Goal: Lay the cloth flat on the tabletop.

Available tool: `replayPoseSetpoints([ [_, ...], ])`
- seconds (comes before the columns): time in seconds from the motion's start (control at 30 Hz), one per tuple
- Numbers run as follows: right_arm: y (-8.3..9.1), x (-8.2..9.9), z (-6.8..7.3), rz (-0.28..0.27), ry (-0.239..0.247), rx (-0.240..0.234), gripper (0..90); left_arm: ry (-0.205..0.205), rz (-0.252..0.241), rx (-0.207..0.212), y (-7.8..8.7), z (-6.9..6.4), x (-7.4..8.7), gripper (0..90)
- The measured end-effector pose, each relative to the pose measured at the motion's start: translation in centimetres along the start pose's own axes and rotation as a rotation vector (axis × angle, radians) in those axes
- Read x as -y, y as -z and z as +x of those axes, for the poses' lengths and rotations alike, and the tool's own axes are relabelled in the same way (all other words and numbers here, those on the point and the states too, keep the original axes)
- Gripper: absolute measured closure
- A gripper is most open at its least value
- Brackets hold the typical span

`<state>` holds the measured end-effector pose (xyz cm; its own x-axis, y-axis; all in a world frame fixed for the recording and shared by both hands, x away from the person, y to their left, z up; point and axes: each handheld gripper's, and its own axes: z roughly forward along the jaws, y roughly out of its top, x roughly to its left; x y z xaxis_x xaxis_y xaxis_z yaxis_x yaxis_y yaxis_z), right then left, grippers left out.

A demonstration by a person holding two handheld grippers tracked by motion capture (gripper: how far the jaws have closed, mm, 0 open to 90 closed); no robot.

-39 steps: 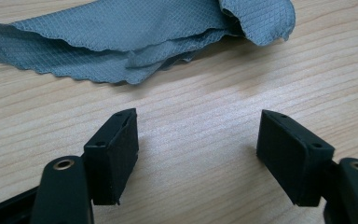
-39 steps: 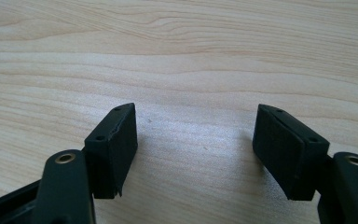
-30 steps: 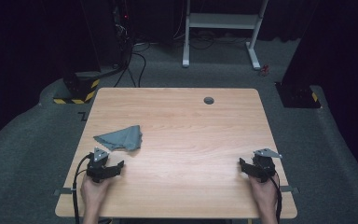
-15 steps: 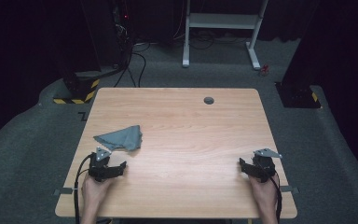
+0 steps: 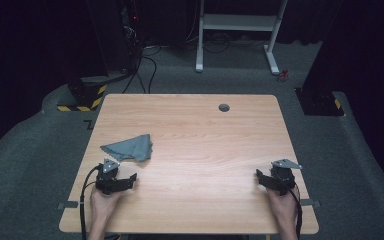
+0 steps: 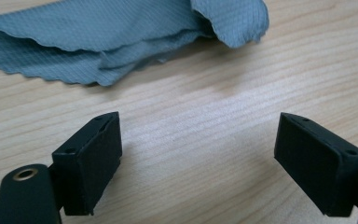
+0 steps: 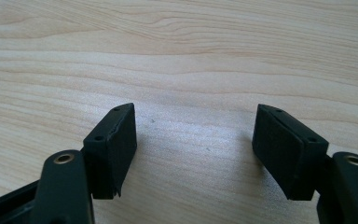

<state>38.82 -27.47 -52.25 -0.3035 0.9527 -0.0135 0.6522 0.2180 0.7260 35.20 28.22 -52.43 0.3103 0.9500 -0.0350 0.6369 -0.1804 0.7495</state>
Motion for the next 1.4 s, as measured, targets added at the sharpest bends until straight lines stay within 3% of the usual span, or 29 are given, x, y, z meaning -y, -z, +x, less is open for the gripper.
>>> replayPoseSetpoints([
  [0.1, 0.0, 0.0, 0.0, 0.001, -0.002, 0.0, 30.4, 0.003, -0.026, -0.018, 0.4, 0.1, -0.4, 15.4],
  [0.17, 0.0, 0.0, 0.0, 0.001, -0.002, -0.001, 30.4, 0.003, -0.029, -0.006, 0.4, 0.0, -0.6, 15.3],
  [0.37, 0.0, 0.0, 0.0, -0.001, 0.001, -0.002, 30.4, -0.009, -0.017, 0.011, 0.0, -0.3, -1.4, 15.8],
  [0.63, 0.0, 0.0, 0.0, -0.002, 0.0, -0.003, 30.5, -0.033, -0.02, -0.007, -0.6, -0.4, -3.4, 16.2],
  [0.87, -0.1, 0.0, 0.0, 0.001, 0.003, -0.003, 30.6, -0.015, -0.018, 0.004, -1.7, -0.2, -5.2, 15.4],
  [1.0, -0.1, 0.0, 0.0, 0.0, 0.003, -0.003, 30.5, 0.014, 0.007, -0.011, -3.2, 0.2, -6.3, 15.9],
  [1.13, 0.0, 0.0, 0.0, 0.001, 0.003, -0.004, 30.6, 0.002, 0.05, -0.046, -4.5, 0.4, -6.6, 16.3],
  [1.33, -0.1, 0.0, 0.1, -0.001, 0.006, -0.005, 30.6, 0.012, 0.082, -0.069, -5.6, 1.0, -6.4, 19.7],
  [1.4, -0.1, 0.0, 0.1, -0.001, 0.006, -0.005, 30.7, 0.025, 0.092, -0.074, -5.9, 1.2, -6.2, 24.7],
])
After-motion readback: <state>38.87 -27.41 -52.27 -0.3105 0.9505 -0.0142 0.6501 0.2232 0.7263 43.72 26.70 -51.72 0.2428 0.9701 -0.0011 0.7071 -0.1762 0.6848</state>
